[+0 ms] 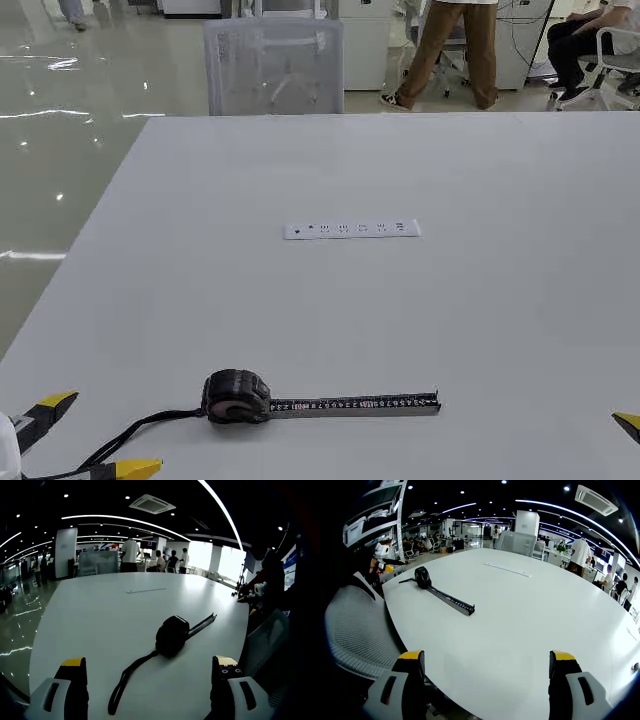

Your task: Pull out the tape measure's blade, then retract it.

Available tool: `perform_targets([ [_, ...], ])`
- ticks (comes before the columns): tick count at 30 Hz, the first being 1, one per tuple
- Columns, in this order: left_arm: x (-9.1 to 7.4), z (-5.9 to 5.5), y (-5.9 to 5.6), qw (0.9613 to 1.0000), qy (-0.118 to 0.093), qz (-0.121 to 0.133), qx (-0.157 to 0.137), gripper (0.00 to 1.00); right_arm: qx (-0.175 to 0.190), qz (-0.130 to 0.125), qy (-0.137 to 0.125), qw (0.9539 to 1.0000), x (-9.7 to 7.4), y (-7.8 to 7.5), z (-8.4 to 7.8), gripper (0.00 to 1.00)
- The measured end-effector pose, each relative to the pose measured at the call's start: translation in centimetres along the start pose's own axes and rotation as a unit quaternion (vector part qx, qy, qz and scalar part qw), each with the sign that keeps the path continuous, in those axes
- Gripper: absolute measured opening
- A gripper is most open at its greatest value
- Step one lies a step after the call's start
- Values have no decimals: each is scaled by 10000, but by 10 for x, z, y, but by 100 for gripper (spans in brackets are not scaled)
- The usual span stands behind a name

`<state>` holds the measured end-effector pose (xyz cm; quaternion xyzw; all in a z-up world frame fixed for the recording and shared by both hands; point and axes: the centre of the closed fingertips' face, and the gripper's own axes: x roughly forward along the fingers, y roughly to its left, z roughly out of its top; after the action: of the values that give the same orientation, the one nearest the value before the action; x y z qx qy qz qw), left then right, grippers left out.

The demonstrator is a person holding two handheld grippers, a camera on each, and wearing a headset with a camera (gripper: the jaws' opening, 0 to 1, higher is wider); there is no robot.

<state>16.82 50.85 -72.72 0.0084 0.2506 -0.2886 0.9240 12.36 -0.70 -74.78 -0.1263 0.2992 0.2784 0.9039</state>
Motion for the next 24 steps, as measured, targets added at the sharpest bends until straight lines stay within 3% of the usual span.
perform_targets([
  [4, 0, 3, 1, 9999, -122, -48, -34, 100, 11, -86, -9, 10000, -2, -4, 0, 100],
  [14, 4, 5, 8, 10000, -56, -3, -55, 100, 18, -92, -35, 9999, -3, -7, 1, 100],
  [17, 0, 11, 11, 9999, -123, 42, -52, 100, -106, -84, -196, 9997, -4, -4, 6, 100],
  [24, -5, 11, 12, 9996, -223, 110, -108, 100, -28, -2, -116, 9999, -4, 3, -2, 100],
])
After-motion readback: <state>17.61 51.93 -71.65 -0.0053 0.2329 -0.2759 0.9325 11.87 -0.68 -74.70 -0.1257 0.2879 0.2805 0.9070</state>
